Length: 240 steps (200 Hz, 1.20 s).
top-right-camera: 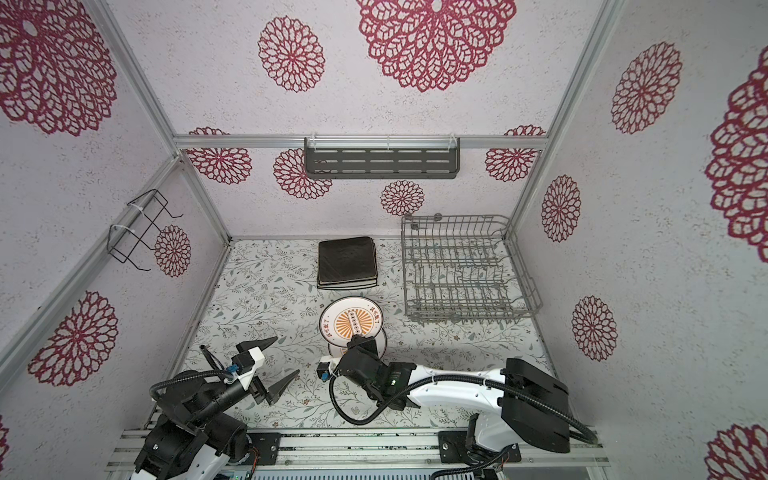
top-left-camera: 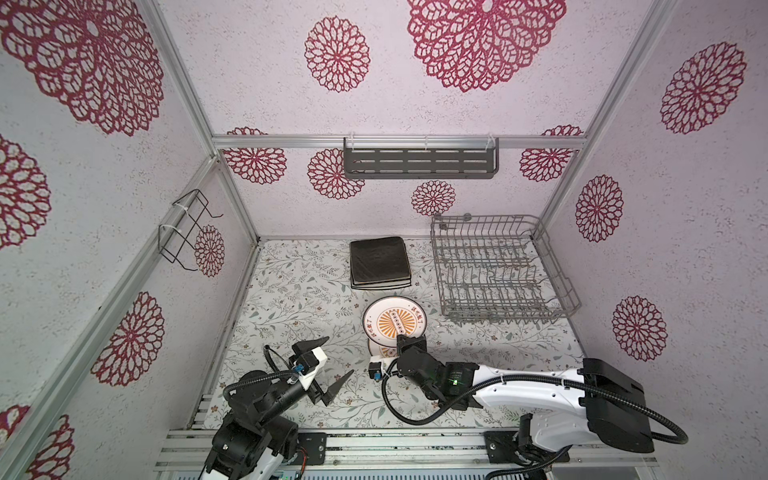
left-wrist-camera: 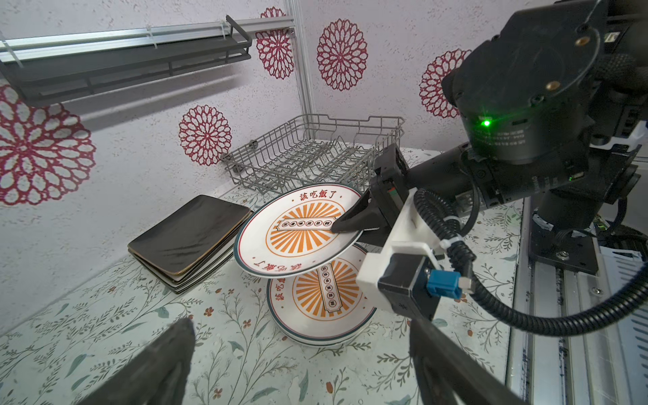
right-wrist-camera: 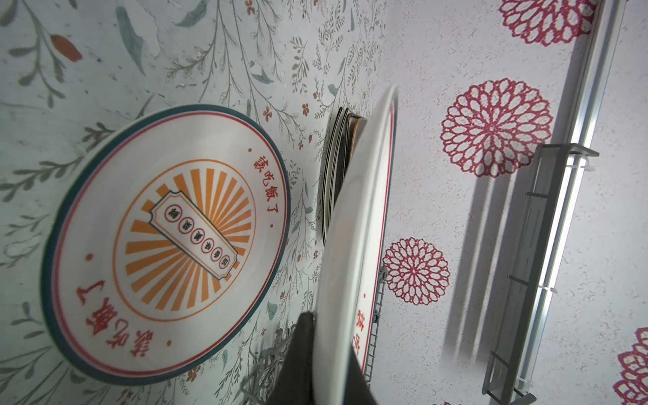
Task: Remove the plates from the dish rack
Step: 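Lower the white plate onto the round plate stack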
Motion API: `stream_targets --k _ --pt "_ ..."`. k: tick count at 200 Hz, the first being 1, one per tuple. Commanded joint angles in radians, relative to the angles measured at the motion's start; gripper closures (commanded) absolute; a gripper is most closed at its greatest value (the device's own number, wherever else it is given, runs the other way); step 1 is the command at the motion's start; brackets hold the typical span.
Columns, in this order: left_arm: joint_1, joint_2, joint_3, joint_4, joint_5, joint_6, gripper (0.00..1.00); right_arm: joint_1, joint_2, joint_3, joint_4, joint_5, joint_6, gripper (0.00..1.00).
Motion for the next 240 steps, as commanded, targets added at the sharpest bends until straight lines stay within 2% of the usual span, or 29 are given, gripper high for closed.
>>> stream_targets --k 1,126,240 --pt "0.003 -0.008 -0.008 0.017 0.011 0.019 0.03 0.007 0.01 -0.008 0.061 0.041 0.059 0.95" --pt "0.004 -0.001 -0.008 0.017 0.009 0.018 0.03 0.01 0.104 -0.029 0.047 -0.001 0.166 0.91" --pt "0.004 -0.001 -0.008 0.017 0.01 0.018 0.03 0.022 0.151 -0.016 -0.039 -0.035 0.21 0.65"
